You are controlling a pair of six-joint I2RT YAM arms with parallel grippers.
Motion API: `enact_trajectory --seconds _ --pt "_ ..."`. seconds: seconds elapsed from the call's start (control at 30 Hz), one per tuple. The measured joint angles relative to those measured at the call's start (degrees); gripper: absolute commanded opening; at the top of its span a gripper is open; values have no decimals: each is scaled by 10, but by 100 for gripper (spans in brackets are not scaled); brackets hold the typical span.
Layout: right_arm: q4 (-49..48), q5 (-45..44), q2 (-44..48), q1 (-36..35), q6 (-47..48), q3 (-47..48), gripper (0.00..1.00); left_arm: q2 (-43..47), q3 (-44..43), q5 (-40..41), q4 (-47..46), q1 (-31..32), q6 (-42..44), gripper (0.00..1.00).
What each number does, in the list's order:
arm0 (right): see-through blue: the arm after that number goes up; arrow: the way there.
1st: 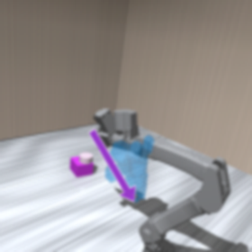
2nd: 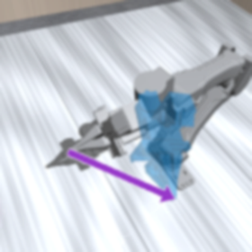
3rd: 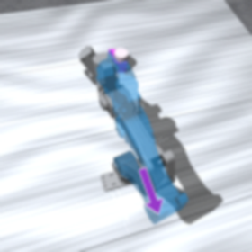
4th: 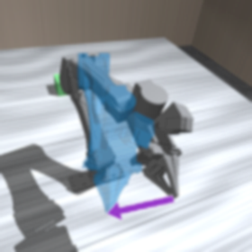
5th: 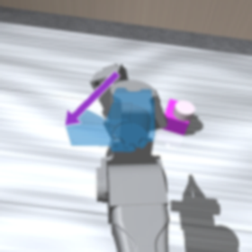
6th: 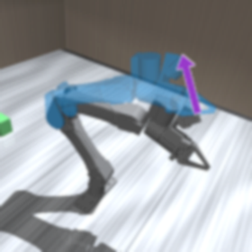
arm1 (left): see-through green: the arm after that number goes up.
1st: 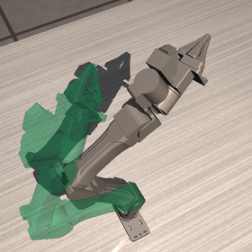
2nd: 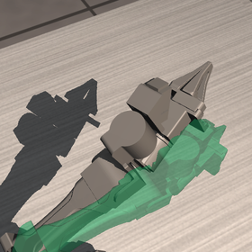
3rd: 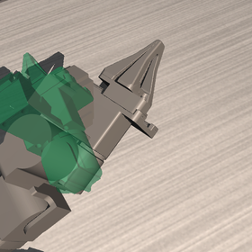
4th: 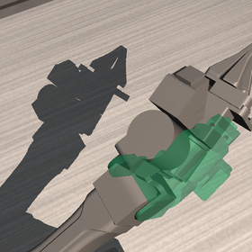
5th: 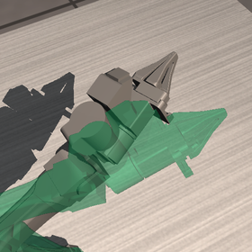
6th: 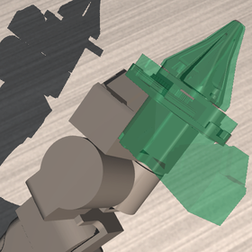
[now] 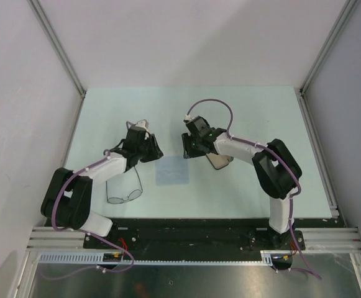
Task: Organize the sunglasses
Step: Pick up the glasses cleaning cloth from the center of the board.
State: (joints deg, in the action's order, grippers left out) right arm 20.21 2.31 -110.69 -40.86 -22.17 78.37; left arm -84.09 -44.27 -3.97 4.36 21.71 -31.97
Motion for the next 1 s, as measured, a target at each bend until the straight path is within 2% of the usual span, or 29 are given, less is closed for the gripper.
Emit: enact_trajectory --seconds 0.17,0.8,1.0 --pt "-20 0 -23 0 -5 0 36 -7 -3 16 0 2 6 44" --pt "-56 -10 -63 -2 -18 9 29 -65 -9 65 9 20 10 46" --pt "-60 -10 -70 -4 -18 17 28 -70 -9 72 10 21 10 52"
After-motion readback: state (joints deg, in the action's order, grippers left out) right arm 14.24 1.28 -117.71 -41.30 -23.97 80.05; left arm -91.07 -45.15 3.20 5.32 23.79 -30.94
